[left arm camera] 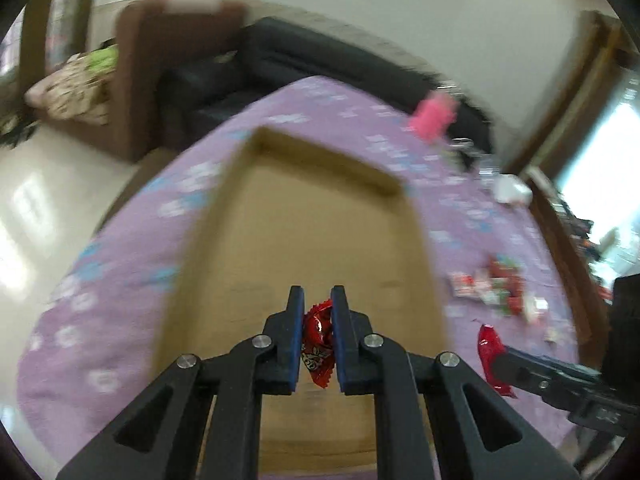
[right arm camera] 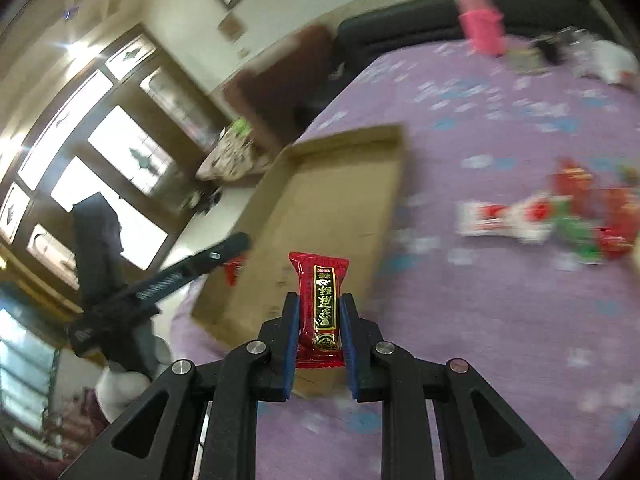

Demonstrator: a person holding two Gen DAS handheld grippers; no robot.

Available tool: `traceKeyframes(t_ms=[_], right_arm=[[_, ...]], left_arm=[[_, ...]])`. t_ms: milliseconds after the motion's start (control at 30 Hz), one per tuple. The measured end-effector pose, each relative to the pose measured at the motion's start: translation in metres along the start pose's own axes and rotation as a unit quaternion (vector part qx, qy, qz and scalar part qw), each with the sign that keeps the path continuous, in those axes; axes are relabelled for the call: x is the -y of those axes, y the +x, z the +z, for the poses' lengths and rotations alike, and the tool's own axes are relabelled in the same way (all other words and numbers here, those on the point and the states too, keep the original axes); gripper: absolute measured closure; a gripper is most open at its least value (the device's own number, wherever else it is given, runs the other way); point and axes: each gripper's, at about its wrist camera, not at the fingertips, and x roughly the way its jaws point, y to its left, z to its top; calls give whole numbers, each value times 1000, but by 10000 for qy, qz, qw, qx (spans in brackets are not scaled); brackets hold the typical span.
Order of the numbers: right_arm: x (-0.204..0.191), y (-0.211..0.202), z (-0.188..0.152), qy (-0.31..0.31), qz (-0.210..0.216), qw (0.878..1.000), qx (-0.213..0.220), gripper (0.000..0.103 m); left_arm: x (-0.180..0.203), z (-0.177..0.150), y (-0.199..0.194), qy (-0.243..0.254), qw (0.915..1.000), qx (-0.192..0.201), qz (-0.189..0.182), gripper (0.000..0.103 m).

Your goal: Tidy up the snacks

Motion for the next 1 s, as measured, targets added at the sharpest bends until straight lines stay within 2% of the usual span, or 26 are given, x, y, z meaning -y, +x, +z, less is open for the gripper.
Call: traceKeyframes(t_ms=[133, 200, 267, 367, 500, 567, 633, 667, 800, 933, 1000], right_arm=[[-23, 58, 3, -119, -59, 9990, -428, 81], [-30, 82, 3, -137, -186, 9983, -543, 81], [-31, 93, 4, -118, -321, 9980, -528, 81], [-33, 92, 4, -58, -194, 9986, -480, 81], [-24, 49, 1, -55, -153, 9999, -51, 81], [-9, 15, -6, 11, -200, 9995, 226, 81], [18, -23, -13, 201, -392, 9973, 582, 78], [39, -45, -19, 367, -620, 9945, 764, 74], [114, -98, -35, 1112, -1410, 9781, 1055, 74], [160, -127, -46, 1585, -1481, 9672, 1325, 74], [166, -121, -28, 1491, -1363, 9704, 1325, 74]], left_arm=[[-32, -7, 9, -331, 9990, -203, 208, 88], [-39, -7, 9, -432, 9988, -202, 127, 74], [-41, -7, 2, -486, 9987, -104, -60, 57], [-36, -6, -7, -436, 9990, 73, -103, 40], [-25, -2, -23, -430, 9983, 367, -150, 38], [-13, -1, -31, -313, 9980, 504, -207, 31], [4, 0, -36, -99, 9979, 554, -324, 27], [16, 0, -37, 43, 9976, 542, -434, 26], [63, 2, -24, 414, 9944, 245, -946, 23], [107, 12, 9, 351, 9846, -439, -1658, 23], [130, 20, 26, 381, 9804, -618, -1834, 23]])
